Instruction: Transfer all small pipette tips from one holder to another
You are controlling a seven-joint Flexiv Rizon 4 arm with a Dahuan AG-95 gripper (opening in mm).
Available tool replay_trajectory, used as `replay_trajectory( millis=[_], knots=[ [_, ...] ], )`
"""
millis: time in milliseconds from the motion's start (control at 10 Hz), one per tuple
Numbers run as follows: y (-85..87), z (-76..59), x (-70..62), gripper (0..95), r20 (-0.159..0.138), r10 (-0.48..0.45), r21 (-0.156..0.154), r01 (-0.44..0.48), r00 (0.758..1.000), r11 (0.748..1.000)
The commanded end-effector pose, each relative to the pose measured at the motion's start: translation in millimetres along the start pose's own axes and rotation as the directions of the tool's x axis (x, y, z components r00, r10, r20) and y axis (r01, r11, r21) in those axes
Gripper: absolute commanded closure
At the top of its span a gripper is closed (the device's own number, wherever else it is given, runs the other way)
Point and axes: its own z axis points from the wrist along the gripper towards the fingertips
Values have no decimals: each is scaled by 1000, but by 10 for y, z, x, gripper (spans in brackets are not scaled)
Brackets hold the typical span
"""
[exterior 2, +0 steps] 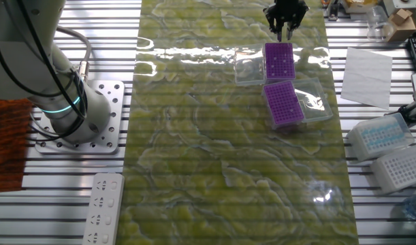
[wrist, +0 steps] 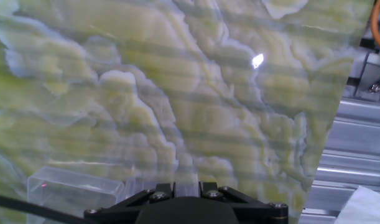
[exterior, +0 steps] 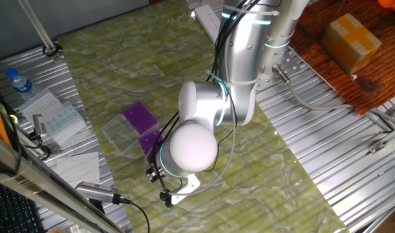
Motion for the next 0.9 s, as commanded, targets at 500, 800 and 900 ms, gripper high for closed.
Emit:
replay_trajectory(
  millis=[500, 800, 900],
  knots=[
    [-6, 3, 9, 760, -1, 8, -1, -8, 1000, 1000],
    [-19, 3, 49, 760, 7, 17, -6, -16, 1000, 1000],
    [-22, 1, 48, 760, 7, 20, -6, -20, 1000, 1000]
  ],
)
